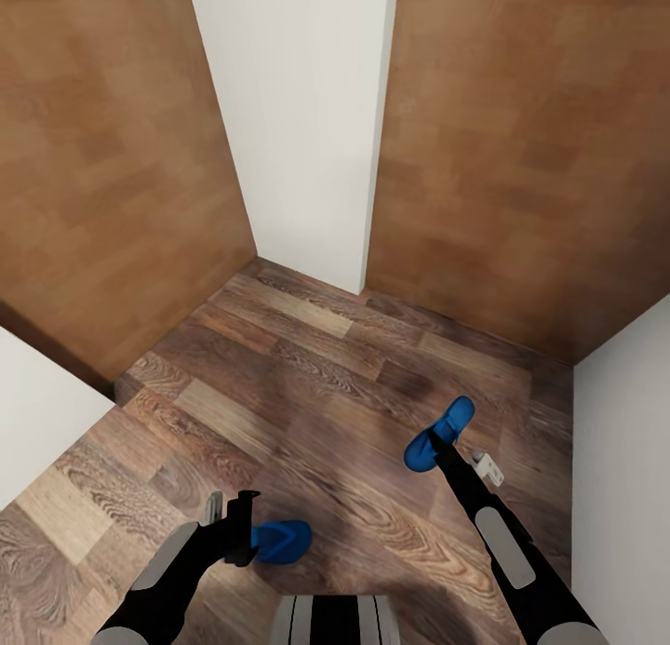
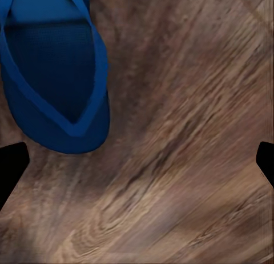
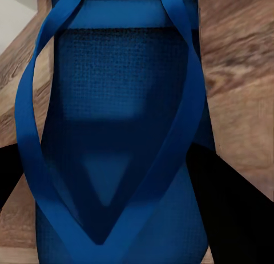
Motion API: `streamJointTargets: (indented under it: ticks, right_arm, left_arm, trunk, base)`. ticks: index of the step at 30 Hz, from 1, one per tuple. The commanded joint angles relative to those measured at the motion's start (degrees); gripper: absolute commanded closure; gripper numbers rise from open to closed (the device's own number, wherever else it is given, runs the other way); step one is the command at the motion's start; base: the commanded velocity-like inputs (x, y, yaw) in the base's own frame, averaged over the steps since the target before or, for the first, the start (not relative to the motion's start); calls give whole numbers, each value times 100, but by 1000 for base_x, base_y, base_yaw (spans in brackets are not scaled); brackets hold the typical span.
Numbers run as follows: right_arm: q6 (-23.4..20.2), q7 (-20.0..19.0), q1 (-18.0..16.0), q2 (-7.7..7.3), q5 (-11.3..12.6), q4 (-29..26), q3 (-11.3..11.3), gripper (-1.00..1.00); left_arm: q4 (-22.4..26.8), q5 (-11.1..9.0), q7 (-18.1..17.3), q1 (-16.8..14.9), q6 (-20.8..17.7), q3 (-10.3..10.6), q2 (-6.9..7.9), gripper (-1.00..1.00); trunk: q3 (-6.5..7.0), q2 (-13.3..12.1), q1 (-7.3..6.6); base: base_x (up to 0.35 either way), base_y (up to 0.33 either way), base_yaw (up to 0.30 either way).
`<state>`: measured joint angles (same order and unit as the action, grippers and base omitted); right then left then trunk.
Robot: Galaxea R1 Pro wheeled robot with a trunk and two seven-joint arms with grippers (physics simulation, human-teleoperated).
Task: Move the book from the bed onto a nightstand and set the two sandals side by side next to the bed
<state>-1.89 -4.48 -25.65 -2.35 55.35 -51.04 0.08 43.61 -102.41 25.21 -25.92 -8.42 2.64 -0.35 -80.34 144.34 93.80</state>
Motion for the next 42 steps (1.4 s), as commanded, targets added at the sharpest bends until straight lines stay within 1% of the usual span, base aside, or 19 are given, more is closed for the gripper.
streamJointTargets:
  ticks: [1, 10, 28, 31, 35, 39, 42]
  right_arm:
    - [-21, -9, -1, -2, 64, -3, 1, 100]
    - [-22, -9, -1, -2, 64, -3, 1, 100]
    - [-22, -9, -1, -2, 64, -3, 1, 100]
    - [-22, -9, -1, -2, 64, -3, 1, 100]
    - [-22, -9, -1, -2, 64, -3, 1, 100]
    - [-22, -9, -1, -2, 64, -3, 1, 100]
    - [-22, -9, -1, -2, 64, -5, 1, 100]
  left_arm:
    - [7, -18, 29, -1, -4, 0, -2, -100]
    - [7, -8, -151, -1, -2, 1, -9, -100]
    - [7, -9, -167, 8, -8, 8, -7, -100]
    - [7, -20, -166, 14, -21, 29, -77, -100]
    - [6, -18, -154, 31, -33, 34, -229, -100]
    - [7, -17, -154, 48, -36, 35, -303, -100]
    - [7, -12, -164, 59, -25, 27, -316, -100]
  trunk:
    - [-4, 1, 1]
    - [-4, 1, 1]
    - [-4, 1, 1]
    - [-4, 1, 1]
    - [-4, 1, 1]
    - [-4, 1, 1]
    - [-4, 1, 1]
  base:
    - [228, -1, 0]
    - [52, 0, 0]
    - [0, 0, 0]
    - [0, 0, 0]
    - [0, 0, 0]
    - [0, 0, 0]
    - [0, 0, 0]
